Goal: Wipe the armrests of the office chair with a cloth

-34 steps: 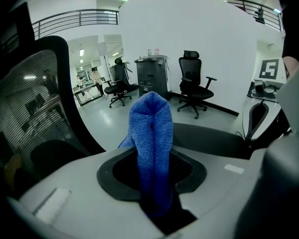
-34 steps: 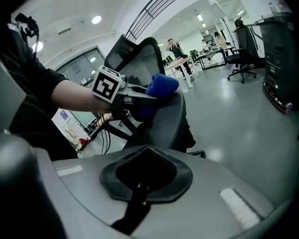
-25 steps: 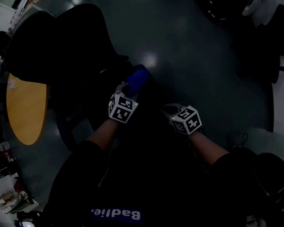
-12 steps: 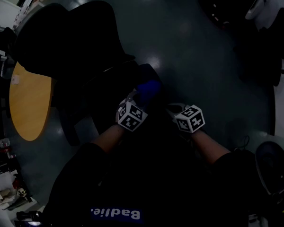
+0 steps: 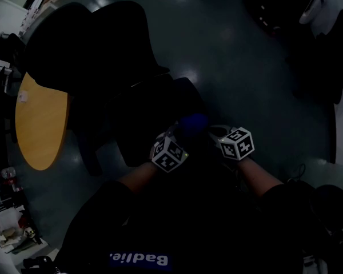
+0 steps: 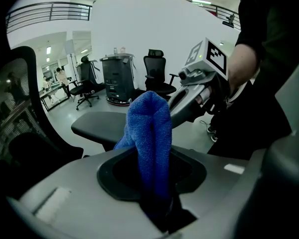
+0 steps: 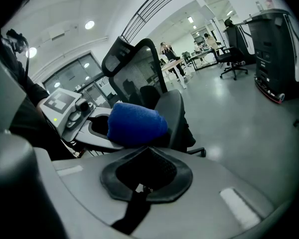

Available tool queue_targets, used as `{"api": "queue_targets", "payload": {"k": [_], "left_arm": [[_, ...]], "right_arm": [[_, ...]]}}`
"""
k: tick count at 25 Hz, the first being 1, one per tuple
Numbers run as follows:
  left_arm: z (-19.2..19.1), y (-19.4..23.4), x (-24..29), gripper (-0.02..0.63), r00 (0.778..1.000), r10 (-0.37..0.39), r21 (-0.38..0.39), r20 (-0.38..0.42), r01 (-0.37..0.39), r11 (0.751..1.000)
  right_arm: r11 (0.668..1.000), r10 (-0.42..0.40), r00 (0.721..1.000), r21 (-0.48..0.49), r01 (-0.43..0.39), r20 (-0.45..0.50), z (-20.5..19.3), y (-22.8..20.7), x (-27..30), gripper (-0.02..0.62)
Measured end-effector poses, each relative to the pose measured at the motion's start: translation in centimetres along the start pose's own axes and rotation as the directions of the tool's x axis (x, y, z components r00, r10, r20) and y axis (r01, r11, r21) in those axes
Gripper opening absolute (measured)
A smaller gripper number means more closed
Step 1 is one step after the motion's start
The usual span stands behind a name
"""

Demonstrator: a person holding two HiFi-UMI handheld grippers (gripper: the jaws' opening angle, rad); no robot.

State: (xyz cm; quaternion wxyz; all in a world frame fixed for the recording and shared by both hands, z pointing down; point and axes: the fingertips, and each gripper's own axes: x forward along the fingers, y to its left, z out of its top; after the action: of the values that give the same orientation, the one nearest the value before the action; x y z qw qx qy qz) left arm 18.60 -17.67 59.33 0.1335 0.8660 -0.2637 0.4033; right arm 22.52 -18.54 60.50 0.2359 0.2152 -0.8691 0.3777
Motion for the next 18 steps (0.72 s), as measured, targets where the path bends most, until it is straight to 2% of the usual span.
{"api": "queue_targets", "payload": {"k": [4,9,14,18], "left_arm": [[-0.3,-1.4,-0.6,0.135,0.999,-0.048,0.012,0.001,0.048,0.999],[0.0,-0.8,-1.5,0.133,0.998,-0.066,0.009,0.004,0.066,0.998],[1.0,1.6,-3.1,0.133,0.998,-0.038,-0.034,0.053,0.04,0.999],[2.8,5.7,-4.1,0.133,0.996,0.027,-0.049,0.083,-0.023,0.999]], "right_arm": [[1.0,-0.003,1.0,0.02,0.003,0.014,0.1,0.3,0.0,0.003],[0.999,-0.005,1.0,0.044,0.004,0.027,0.4,0.4,-0.1,0.003],[0.998,-0.001,0.998,0.069,-0.002,0.056,0.6,0.4,0.0,0.004],[0.997,0.006,0.997,0.078,-0.012,0.076,0.7,0.3,0.0,0.004]]}}
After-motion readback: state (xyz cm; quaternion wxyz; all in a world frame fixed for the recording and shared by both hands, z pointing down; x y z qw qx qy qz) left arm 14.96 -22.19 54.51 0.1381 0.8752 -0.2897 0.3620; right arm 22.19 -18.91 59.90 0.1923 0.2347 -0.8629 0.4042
